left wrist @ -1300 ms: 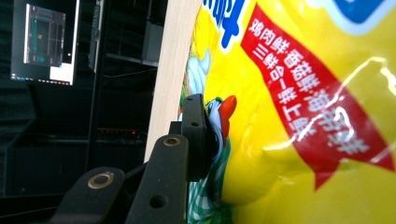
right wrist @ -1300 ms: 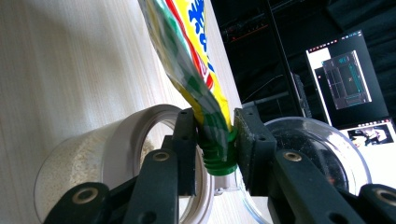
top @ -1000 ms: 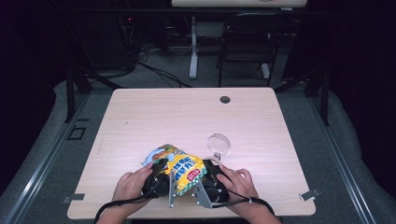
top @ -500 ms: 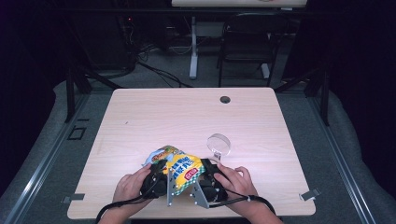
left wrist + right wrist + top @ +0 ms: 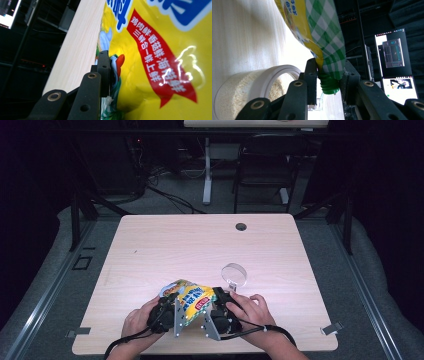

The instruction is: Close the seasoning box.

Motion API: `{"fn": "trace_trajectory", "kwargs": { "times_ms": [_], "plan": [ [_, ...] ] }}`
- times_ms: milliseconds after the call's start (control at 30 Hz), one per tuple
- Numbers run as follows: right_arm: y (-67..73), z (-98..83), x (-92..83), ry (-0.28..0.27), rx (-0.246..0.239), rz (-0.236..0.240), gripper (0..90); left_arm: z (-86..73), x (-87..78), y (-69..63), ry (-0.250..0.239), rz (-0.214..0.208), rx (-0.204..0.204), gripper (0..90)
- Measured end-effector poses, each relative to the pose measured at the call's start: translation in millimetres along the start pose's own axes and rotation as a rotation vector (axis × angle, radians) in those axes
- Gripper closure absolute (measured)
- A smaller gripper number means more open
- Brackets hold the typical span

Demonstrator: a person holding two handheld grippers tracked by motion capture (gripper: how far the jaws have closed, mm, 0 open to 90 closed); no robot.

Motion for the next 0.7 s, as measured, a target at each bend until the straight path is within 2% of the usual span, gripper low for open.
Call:
{"fn": "trace_trajectory", "kwargs": {
  "times_ms": [100,133,167,233,433,700],
  "plan": [
    [-1.4,0.9,-0.2,0.004,-0.004,0.009,70.4,-0.9,0.8,-0.6,-0.003,-0.017,-0.021,81.1],
    [-1.6,1.1,-0.3,0.008,-0.008,0.011,70.4,-1.4,0.7,0.6,0.004,-0.023,-0.008,81.3],
    [-1.8,1.4,-0.2,0.009,-0.01,0.014,70.4,-1.8,1.3,-0.5,0.0,-0.03,-0.024,81.5],
    [-1.9,1.5,0.2,0.011,-0.01,0.021,70.4,-2.4,2.1,-1.4,0.0,-0.039,-0.031,81.8],
    [-0.8,0.3,2.6,0.018,-0.008,0.037,70.2,-3.3,4.9,-3.4,0.006,-0.068,-0.039,82.4],
    [1.2,-1.8,3.9,0.025,-0.002,0.044,70.1,-3.8,6.7,-6.2,0.008,-0.086,-0.044,82.6]
  ]
}}
Point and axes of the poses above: each handheld gripper's, and its own axes: x roughly forward along the jaws, z roughly out of its top, y roughly to its left, the point moved 2 cm from there along x, roughly forward along the jaws, and after that the axes turned 11 degrees about z, right-handed, at the moved point
